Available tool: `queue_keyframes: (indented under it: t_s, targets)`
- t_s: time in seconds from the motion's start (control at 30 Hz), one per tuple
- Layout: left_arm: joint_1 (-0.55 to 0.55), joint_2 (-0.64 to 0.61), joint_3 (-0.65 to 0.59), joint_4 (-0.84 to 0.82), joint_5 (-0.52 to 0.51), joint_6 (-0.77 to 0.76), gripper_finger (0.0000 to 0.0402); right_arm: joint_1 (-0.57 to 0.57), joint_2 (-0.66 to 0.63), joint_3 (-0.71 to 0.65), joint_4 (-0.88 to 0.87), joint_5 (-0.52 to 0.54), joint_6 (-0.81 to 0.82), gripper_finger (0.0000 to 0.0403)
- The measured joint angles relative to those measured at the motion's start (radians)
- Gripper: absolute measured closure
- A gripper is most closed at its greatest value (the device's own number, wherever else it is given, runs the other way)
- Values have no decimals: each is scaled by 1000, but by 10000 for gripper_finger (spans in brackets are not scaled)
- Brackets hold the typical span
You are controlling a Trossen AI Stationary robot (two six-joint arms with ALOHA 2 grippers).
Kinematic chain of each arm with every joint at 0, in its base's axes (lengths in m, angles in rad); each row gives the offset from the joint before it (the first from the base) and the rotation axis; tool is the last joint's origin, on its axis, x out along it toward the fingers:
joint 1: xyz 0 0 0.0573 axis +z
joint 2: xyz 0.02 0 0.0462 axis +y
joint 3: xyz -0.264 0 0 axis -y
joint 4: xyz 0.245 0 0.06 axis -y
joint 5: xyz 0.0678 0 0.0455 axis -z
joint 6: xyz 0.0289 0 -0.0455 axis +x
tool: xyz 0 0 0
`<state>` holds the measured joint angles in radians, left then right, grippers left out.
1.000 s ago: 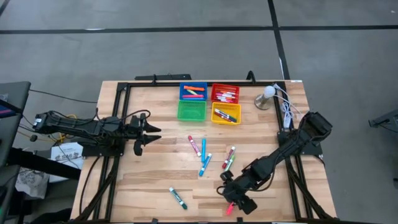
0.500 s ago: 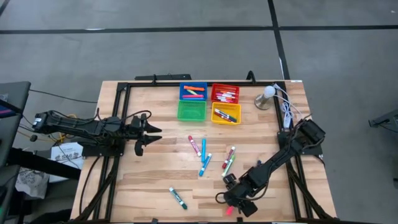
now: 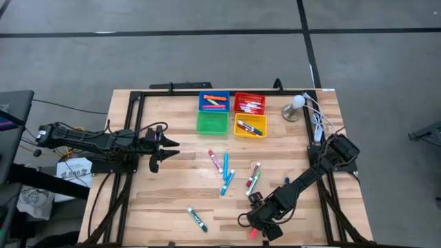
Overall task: Pick & Place Markers
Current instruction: Put the pink highlighter into the blue basket
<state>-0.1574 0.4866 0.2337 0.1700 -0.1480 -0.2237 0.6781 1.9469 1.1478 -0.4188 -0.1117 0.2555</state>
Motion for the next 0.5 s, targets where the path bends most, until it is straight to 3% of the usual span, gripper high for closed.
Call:
queue_keyframes:
  t_s: [0.27,0.5]
  targets:
    - [0,0,0,9,0,2,253,-5,1,-2,8,30,18,171]
    - [0,0,0,12,0,2,253,-8,2,-3,7,41,45,229]
